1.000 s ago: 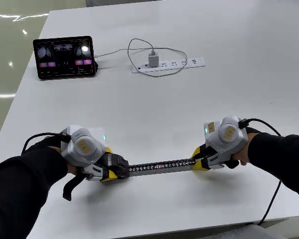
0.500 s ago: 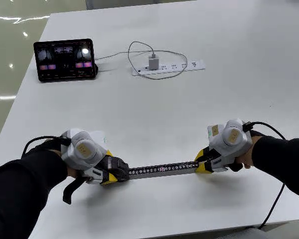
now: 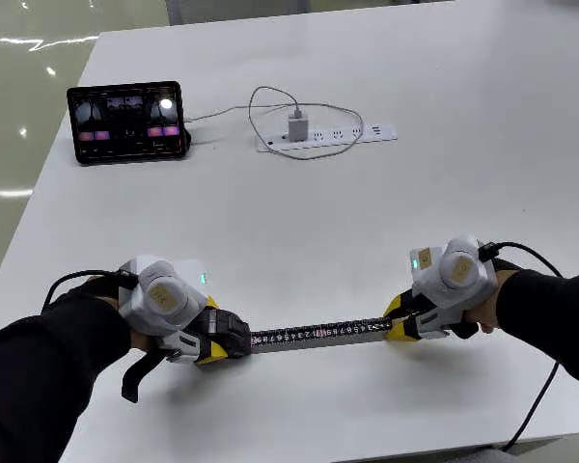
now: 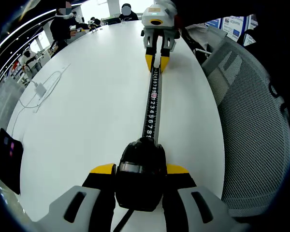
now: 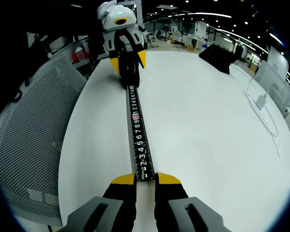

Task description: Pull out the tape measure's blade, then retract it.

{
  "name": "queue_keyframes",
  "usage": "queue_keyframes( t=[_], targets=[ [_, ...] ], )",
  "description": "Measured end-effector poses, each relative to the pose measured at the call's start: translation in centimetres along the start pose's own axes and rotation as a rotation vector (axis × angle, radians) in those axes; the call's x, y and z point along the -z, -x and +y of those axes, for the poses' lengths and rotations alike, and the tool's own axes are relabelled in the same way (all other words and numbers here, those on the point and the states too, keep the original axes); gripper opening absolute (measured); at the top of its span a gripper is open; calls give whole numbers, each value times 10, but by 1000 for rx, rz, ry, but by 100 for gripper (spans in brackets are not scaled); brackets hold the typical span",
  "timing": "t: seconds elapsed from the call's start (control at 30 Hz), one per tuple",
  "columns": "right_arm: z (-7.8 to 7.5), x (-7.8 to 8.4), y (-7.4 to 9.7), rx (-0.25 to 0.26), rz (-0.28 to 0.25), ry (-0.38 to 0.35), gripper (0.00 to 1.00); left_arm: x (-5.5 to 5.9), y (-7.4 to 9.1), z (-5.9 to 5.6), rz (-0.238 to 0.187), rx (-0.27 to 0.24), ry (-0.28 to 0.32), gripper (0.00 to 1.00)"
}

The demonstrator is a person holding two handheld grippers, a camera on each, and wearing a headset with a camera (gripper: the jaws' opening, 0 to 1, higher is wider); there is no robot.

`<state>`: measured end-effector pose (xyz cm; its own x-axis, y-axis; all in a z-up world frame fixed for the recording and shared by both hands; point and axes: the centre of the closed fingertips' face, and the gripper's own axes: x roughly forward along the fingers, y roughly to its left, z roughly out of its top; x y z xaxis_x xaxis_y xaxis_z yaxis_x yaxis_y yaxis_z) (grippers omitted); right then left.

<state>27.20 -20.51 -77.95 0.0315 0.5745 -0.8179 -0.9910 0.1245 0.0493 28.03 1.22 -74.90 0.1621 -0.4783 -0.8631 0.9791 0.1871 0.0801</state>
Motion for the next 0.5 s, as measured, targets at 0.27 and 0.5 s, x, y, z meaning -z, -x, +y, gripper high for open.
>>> queue_keyframes(
  t=[0.27,0.5],
  targets=[
    [-1,4,2,4,1,-5,10,0,0,0,0,0,0,31],
    [-2,7,4,6,3,-10,10,-1,0,0,0,-2,0,31]
  ],
)
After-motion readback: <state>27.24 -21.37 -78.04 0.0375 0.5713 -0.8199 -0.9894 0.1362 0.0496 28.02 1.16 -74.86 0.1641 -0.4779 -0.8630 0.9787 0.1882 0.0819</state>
